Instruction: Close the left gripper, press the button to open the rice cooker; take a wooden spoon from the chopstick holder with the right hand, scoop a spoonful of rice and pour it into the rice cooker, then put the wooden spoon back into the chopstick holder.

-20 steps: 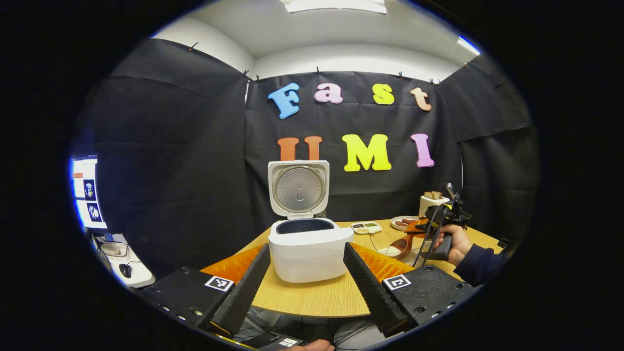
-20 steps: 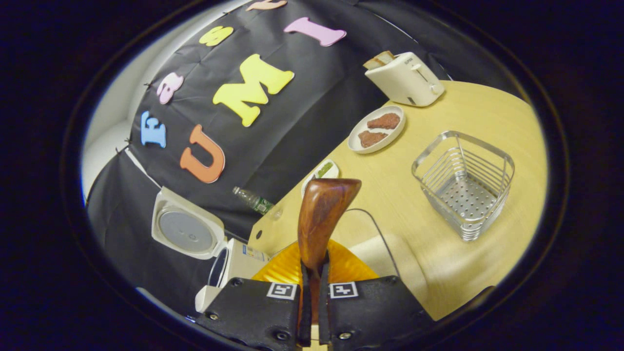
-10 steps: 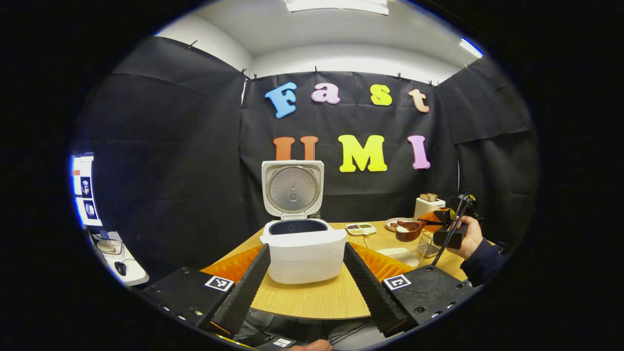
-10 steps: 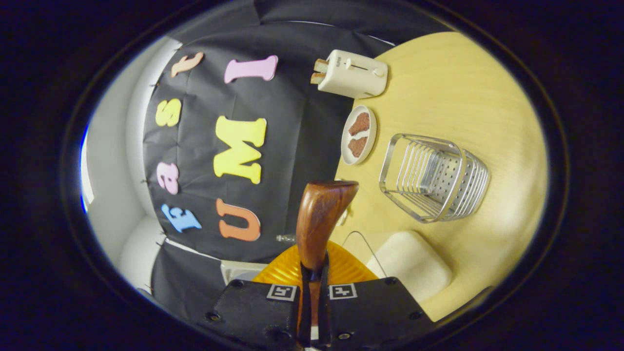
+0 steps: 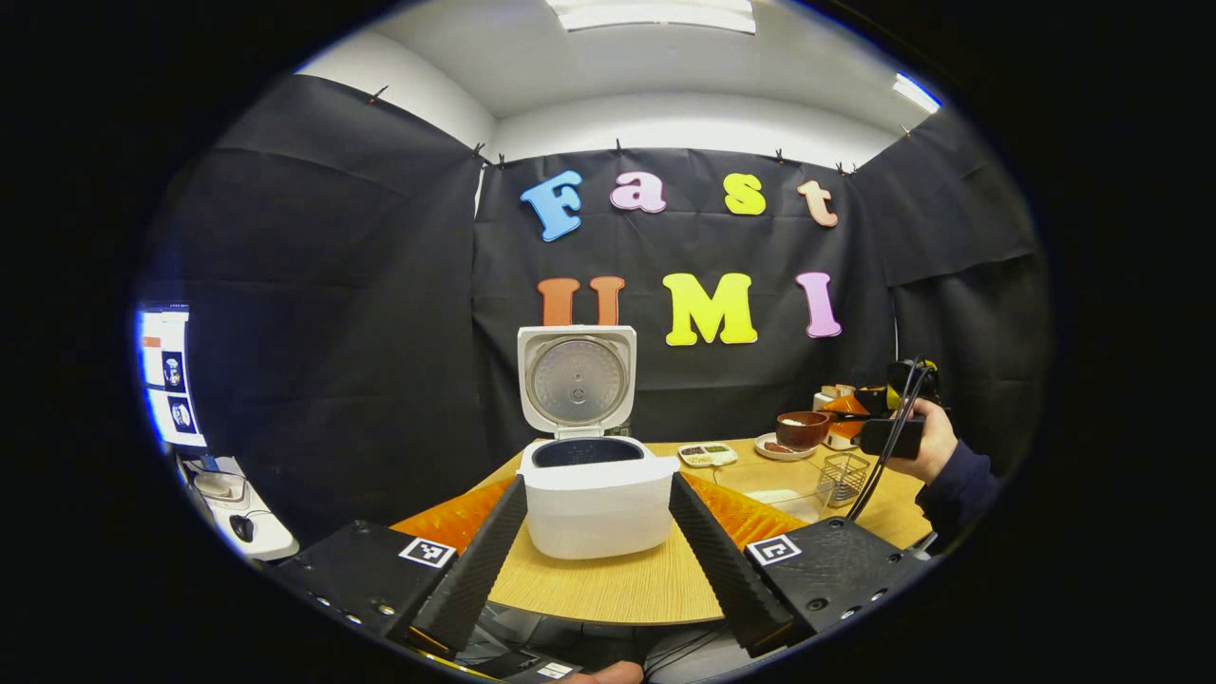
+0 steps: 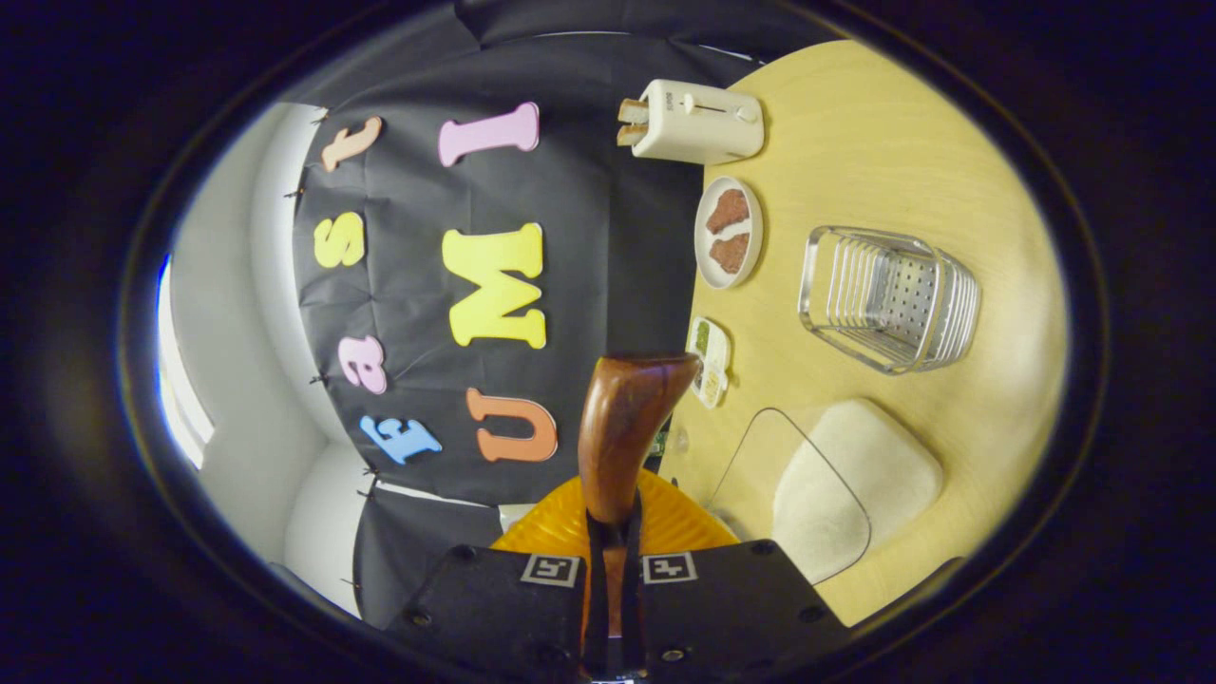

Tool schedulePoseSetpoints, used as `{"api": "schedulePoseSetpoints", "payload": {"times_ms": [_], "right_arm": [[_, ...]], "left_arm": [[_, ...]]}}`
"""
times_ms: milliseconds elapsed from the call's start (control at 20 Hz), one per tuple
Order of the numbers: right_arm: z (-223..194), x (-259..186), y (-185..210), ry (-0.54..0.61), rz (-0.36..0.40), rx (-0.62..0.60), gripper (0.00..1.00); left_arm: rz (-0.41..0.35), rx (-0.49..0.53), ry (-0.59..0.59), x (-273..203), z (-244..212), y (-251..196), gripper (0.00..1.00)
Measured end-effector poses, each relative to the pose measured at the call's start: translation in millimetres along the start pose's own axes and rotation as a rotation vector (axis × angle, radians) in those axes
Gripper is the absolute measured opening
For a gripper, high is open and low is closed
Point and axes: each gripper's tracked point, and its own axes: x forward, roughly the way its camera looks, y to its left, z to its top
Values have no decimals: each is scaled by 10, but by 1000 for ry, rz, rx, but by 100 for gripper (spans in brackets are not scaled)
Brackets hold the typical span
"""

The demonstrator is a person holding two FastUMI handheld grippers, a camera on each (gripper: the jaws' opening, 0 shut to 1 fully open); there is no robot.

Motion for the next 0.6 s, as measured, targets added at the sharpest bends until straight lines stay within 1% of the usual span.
{"api": "schedulePoseSetpoints", "payload": {"times_ms": [150, 300, 500, 600], "right_arm": [[-163, 92, 97, 16, -4, -23, 11], [-347, 209, 250, 34, -7, -44, 11], [-655, 451, 459, 55, -7, -39, 11], [-850, 590, 543, 76, -16, -63, 11]], "left_arm": [[29, 16, -18, -38, 71, 110, 96], [11, 2, -27, -97, 94, 127, 96], [20, -11, -41, -101, 144, 278, 96], [15, -28, -48, -117, 163, 311, 96]]}}
